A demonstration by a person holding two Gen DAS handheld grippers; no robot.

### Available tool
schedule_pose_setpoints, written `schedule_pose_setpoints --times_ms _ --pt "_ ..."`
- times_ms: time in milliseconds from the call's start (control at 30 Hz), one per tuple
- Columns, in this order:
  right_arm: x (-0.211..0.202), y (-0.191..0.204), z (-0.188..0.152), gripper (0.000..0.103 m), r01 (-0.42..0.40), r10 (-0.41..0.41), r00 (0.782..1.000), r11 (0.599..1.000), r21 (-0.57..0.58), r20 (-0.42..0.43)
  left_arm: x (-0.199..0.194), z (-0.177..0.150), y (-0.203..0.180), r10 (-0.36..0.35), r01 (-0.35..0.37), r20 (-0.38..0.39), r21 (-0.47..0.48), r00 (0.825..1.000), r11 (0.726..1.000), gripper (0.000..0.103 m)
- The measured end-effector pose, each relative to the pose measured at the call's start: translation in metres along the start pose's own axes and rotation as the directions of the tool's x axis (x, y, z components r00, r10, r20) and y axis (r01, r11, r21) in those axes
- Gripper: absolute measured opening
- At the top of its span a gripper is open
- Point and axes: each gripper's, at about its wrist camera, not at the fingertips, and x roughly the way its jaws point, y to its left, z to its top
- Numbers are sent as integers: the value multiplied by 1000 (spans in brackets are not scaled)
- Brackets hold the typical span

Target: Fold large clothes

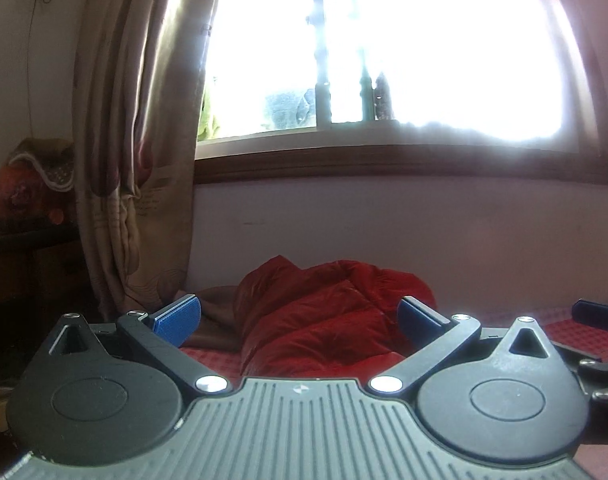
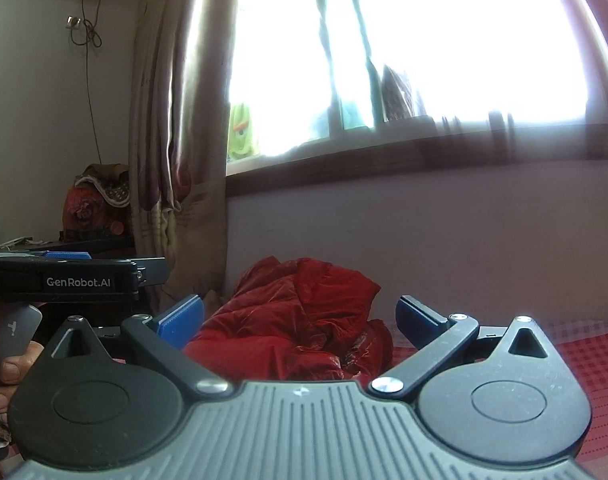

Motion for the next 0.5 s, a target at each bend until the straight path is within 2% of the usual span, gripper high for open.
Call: schedule_pose_setpoints --times_ms 167,433,500 --pt "-4 -2 -1 103 4 -4 1000 1000 5 -1 -1 0 -2 -11 10 -8 -21 1000 1000 103" --pt "-6 -4 -6 103 9 -9 1000 1000 9 -18 0 -5 -3 31 -31 19 -24 999 999 103" --pt "-7 -3 -6 103 11 -11 1000 1000 5 -19 2 -6 -3 29 -29 -8 -29 1000 999 103"
